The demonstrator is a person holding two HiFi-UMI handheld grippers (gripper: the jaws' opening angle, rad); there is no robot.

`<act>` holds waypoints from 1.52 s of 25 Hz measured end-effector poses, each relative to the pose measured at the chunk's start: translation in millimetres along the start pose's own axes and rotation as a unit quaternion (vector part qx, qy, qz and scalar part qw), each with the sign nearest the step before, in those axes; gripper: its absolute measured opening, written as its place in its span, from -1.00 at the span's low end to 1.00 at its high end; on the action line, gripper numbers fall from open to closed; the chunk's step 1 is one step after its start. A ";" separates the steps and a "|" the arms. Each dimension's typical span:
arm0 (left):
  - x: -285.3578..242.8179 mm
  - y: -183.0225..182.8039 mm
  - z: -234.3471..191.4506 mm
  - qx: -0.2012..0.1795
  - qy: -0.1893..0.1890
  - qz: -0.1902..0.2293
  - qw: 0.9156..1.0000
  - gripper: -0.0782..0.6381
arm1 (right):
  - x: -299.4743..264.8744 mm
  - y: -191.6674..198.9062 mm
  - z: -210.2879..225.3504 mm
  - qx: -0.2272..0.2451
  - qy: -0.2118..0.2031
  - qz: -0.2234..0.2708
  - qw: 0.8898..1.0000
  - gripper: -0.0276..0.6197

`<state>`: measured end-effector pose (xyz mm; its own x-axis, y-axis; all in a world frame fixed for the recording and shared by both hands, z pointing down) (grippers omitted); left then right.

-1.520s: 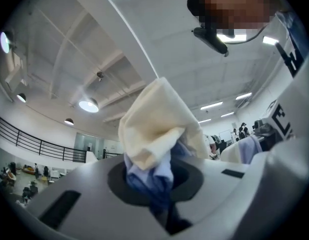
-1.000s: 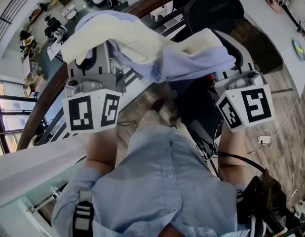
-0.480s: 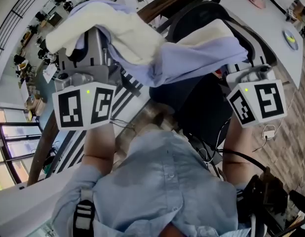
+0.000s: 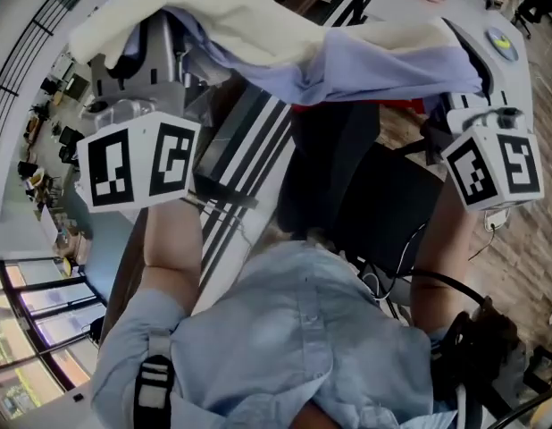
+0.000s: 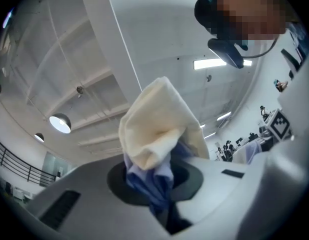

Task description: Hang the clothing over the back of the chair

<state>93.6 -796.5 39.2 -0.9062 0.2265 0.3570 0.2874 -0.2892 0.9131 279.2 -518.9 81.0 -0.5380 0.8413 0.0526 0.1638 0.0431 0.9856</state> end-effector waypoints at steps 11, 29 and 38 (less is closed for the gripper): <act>-34.5 74.5 30.9 0.009 0.040 -0.085 0.996 -0.68 | 26.1 62.3 47.2 -0.021 0.101 -0.065 0.993 -0.86; 65.4 206.3 83.0 0.052 0.043 -0.256 0.964 -0.68 | 32.3 227.4 -16.9 -0.132 0.048 -0.163 0.977 -0.84; 111.0 212.0 112.6 0.058 0.093 -0.310 0.944 -0.10 | 50.9 248.2 -50.6 -0.144 -0.019 -0.215 0.966 -0.01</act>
<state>88.9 -727.9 294.6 -0.9475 0.1474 -0.2839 -0.2936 -0.0480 0.9547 250.7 -492.6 336.4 -0.4738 0.7980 -0.3725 -0.3083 0.2459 0.9190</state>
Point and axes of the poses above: the fingertips, and each gripper's own axes: x backward along the fingers, z to its right, y out of its underside, the point moved 9 cm from there along x, backward along the fingers, and after that the axes turned 10 degrees about -z, right-handed, at the moved point
